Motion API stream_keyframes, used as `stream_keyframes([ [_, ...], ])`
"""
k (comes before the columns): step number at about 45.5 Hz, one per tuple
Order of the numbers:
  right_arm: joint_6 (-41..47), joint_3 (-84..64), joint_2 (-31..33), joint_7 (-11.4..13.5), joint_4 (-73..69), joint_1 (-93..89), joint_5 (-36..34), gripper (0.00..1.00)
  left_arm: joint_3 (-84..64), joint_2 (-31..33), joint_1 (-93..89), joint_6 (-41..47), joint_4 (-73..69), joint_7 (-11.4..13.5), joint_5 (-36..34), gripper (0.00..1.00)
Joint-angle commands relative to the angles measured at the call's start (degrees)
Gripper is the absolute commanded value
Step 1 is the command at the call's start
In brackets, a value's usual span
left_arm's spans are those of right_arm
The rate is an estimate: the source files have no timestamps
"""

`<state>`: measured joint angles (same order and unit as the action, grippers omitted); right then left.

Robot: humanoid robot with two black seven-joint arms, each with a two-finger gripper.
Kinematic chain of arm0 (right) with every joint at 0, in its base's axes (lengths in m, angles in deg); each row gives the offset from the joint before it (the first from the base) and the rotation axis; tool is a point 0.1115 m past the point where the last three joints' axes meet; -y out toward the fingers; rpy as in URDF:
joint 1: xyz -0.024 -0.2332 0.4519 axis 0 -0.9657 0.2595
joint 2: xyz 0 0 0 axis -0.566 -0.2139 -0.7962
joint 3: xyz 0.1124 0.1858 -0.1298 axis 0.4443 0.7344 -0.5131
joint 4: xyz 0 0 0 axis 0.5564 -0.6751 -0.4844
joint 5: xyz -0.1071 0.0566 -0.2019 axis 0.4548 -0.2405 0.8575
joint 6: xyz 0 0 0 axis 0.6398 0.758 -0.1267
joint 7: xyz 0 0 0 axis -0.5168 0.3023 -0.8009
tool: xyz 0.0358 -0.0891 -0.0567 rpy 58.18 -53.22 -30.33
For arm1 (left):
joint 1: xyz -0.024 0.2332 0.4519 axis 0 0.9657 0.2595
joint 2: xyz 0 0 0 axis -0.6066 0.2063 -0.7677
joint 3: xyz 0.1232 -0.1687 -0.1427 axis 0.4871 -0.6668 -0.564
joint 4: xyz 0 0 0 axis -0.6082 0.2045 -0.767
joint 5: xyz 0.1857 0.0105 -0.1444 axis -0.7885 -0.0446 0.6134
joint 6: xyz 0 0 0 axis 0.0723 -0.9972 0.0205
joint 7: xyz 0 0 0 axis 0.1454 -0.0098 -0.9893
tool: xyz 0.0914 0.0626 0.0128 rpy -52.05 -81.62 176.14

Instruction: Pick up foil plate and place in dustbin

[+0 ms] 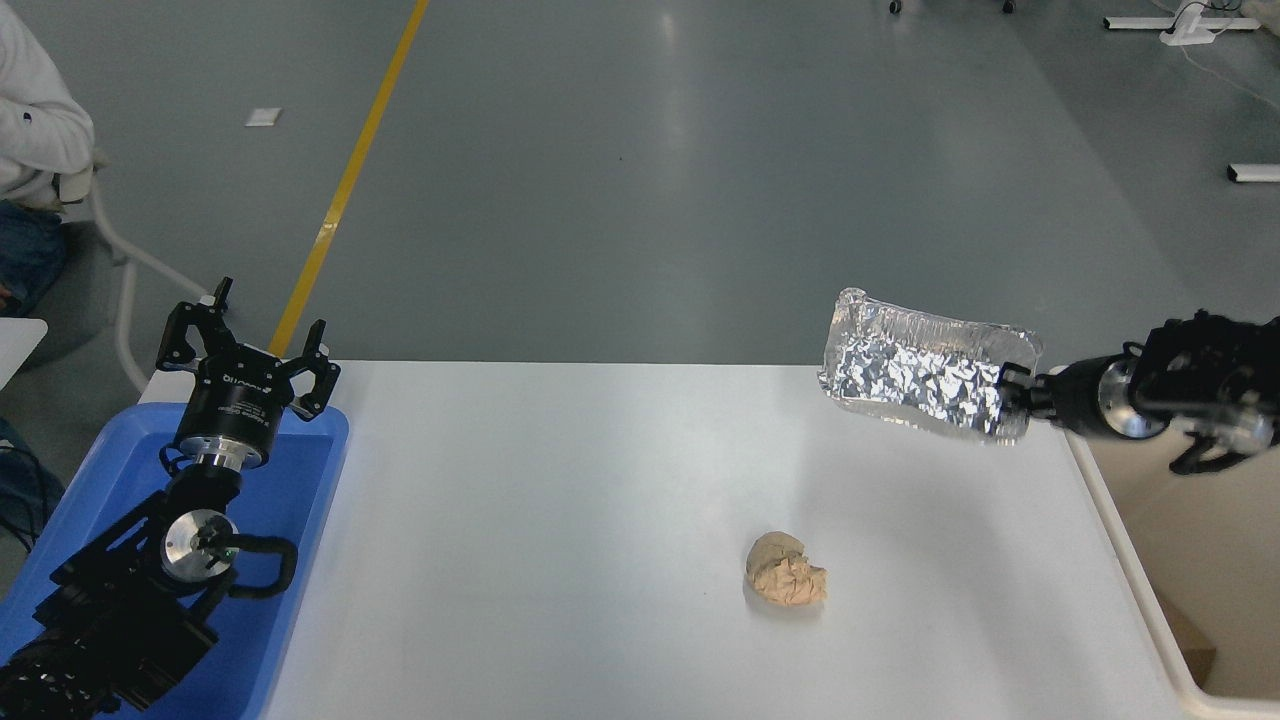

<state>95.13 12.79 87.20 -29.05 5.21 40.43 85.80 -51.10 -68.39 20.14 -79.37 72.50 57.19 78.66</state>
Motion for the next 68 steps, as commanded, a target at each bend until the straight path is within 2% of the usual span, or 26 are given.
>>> stream_keyframes([
  [1,9.1,0.01,4.81,-1.1,-1.41,13.28,1.24,0.0,0.0,0.0,-0.01,0.01,0.03,0.0,0.0,0.99],
  [22,16.84,-1.05,11.67,-1.01,-1.32,27.09,3.09,0.0,0.0,0.0,-0.01,0.01,0.03,0.0,0.0,0.99],
  [46,15.53,-1.75,13.08,-0.75,1.57,26.3,3.71,0.0,0.0,0.0,0.08,0.01,-0.06,0.0,0.0,0.99],
  [56,13.33,-2.81,13.17,-0.48,18.52,14.45,2.22,0.0,0.0,0.0,0.08,0.01,-0.06,0.0,0.0,0.99],
  [68,13.24,-2.1,12.64,-0.39,46.39,-15.17,-13.68,0.0,-0.08,0.0,0.08,0.01,-0.06,0.0,0.0,0.99],
])
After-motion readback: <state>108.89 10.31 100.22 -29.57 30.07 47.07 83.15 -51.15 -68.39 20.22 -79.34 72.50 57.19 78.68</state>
